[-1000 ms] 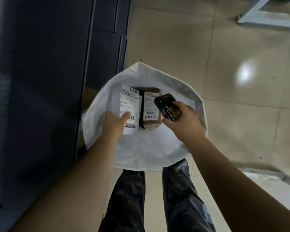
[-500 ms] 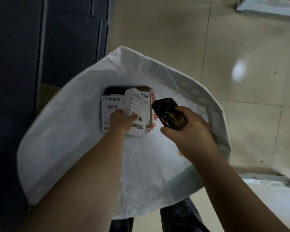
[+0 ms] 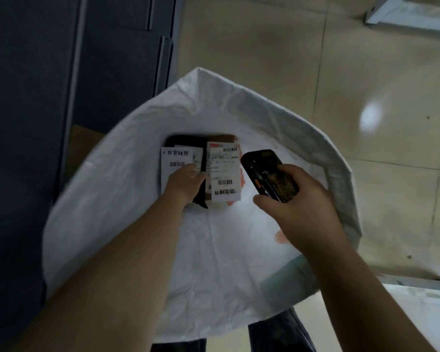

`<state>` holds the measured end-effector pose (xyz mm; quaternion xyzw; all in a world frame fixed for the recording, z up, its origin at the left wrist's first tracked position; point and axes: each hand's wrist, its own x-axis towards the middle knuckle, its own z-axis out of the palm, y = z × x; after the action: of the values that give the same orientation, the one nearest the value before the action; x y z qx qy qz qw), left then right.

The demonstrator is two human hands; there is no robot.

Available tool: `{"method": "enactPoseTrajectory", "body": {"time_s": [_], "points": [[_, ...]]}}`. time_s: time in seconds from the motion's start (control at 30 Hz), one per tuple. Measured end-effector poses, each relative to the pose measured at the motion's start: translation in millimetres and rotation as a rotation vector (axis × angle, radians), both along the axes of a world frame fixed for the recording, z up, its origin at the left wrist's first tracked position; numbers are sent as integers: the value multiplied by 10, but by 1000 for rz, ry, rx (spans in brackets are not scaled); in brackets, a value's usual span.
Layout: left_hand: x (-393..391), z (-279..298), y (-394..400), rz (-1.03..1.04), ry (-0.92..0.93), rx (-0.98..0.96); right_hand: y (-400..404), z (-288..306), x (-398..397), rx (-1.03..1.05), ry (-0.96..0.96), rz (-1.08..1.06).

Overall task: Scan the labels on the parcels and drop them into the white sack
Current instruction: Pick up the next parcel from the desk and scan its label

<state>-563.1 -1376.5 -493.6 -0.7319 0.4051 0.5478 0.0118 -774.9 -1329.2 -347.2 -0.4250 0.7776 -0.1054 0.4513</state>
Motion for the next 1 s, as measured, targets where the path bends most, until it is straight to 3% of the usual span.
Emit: {"method": "enactPoseTrajectory", "body": {"time_s": [0.13,0.33,0.57,0.77,1.0], "points": [[128,586,53,118,35,-110,-66,224,96,-22,-12,20],[211,1842,328,236,154,-310,-111,883,118,-93,71,244],[160,3169,871,242,-15,-578,-140,1801,72,-247,45,513],[184,4435,1581,384,-125,-767,-111,2842,261,-429,-118,721],[335,5748,2706,520,-406,-934,374,4121,754,-709,-353,1011]]}}
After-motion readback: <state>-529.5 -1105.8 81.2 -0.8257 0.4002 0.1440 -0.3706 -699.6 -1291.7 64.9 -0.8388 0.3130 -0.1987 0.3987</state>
